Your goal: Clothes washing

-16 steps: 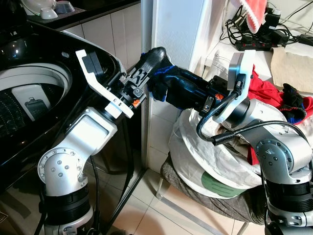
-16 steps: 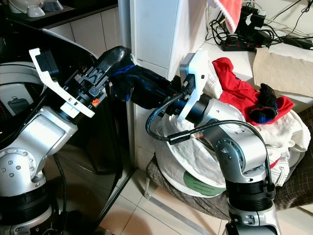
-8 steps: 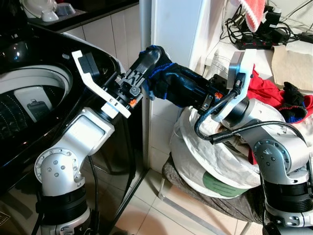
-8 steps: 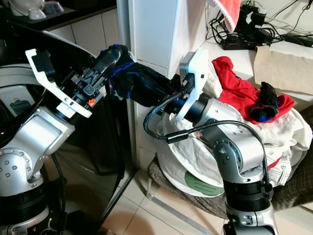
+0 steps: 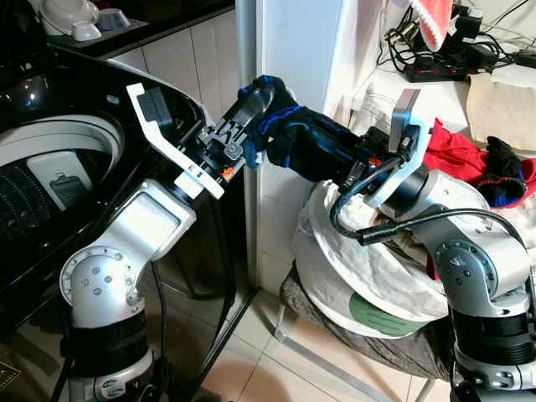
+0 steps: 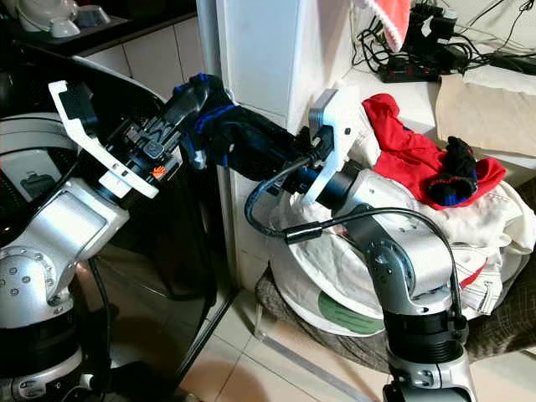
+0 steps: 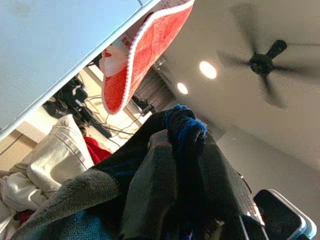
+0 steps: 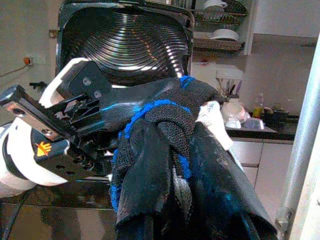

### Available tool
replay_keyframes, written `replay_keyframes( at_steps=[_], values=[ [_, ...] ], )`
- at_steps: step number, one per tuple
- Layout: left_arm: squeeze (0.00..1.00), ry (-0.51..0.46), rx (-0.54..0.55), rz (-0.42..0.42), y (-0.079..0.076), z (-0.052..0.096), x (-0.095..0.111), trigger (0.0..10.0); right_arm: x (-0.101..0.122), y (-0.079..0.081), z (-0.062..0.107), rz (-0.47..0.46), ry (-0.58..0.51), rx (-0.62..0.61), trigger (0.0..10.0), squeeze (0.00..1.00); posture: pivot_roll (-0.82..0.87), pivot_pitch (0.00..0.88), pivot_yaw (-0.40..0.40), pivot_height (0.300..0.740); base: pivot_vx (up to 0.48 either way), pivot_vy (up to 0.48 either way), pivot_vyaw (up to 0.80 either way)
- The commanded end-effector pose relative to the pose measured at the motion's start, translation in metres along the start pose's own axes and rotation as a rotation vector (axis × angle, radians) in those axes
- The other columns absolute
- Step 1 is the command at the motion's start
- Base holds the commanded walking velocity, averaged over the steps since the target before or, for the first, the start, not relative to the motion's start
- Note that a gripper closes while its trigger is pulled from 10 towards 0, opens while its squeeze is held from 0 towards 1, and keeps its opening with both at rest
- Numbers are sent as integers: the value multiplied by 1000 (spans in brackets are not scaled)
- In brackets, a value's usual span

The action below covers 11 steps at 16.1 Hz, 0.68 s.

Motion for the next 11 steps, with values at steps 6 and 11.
replay_keyframes(
  at_steps=[6,11],
  values=[
    [0,3,-11,-37,-1,-7,4,0,-1,-1,-4,-3,17,-14,10000,1000,-43,0,20,740,0,0,0],
    [0,-182,94,-174,18,7,66,0,-9,-11,-1,53,91,-121,10000,0,-47,0,27,740,0,0,0]
  ],
)
Point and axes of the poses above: a point about 5 cm out from each wrist's last joint towards the gripper, its own z axis pointing back from the gripper into the wrist, its own x axis along the axis of the wrist's last joint, y = z × x, the point moved 2 cm from there along -z, pointing out of the wrist towards the gripper, and after that the axes turned 3 degrees about -z, right-handed, at the moved point
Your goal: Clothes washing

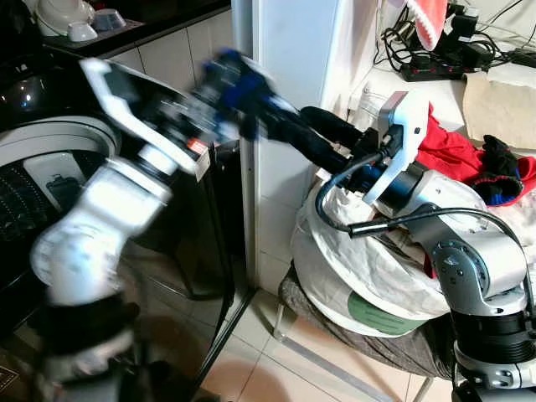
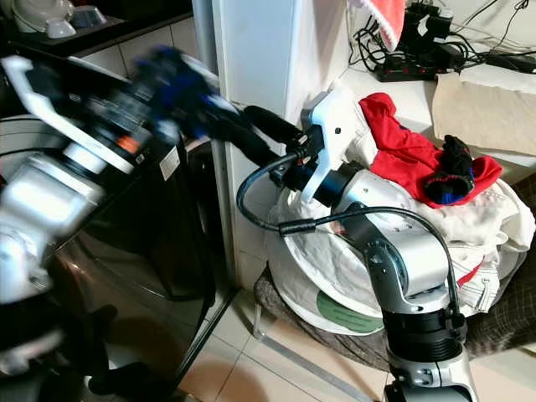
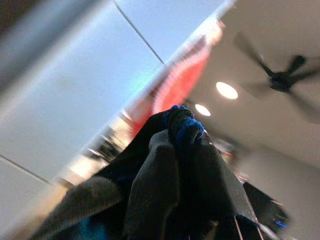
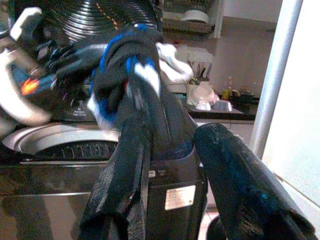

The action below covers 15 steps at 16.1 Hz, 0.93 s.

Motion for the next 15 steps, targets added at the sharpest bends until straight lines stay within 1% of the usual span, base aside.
replay_keyframes(
  at_steps=[1,2,3,4,5,6,7,8,9,11,12,13,15],
  values=[
    [0,-79,35,-82,6,-1,25,0,0,1,-1,9,20,5,10000,0,-42,0,25,740,0,0,0],
    [0,-92,53,-112,9,-2,31,0,-1,2,-1,10,23,10,10000,0,-42,0,25,740,0,0,0],
    [0,-78,243,-335,33,-7,48,0,-3,5,-2,14,37,26,10000,0,-33,0,15,740,0,0,0],
    [0,-29,554,-671,69,-5,70,0,-6,10,-7,10,66,40,10000,0,-28,0,11,740,0,0,0],
    [0,-15,675,-819,82,-1,83,0,-8,14,-11,7,83,49,10000,0,-28,0,13,740,0,0,0],
    [0,41,726,-930,92,-1,86,0,-11,23,-18,11,115,81,10000,0,-29,0,15,740,0,0,0],
    [0,193,799,-1116,111,1,85,0,-12,40,-28,9,146,133,10000,0,-21,0,11,740,0,0,0],
    [0,257,853,-1215,121,4,86,0,-12,47,-32,6,152,156,10000,0,-19,0,10,740,0,0,0],
    [0,363,935,-1329,138,12,84,10000,-11,54,-34,-7,154,186,10000,0,-18,0,9,740,0,0,0],
    [0,487,1003,-1400,157,25,81,10000,-12,60,-33,-7,171,213,10000,0,-30,0,20,740,0,0,0],
    [0,534,1025,-1442,161,30,82,10000,-14,60,-32,-6,182,213,10000,0,-33,0,23,740,0,0,0],
    [1000,566,1086,-1511,166,39,90,10000,-16,60,-28,-3,202,212,10000,0,-39,0,28,740,0,0,0],
    [1000,575,1132,-1545,169,46,100,10000,-17,61,-25,-4,218,207,10000,0,-47,0,33,740,0,0,0]
  ],
)
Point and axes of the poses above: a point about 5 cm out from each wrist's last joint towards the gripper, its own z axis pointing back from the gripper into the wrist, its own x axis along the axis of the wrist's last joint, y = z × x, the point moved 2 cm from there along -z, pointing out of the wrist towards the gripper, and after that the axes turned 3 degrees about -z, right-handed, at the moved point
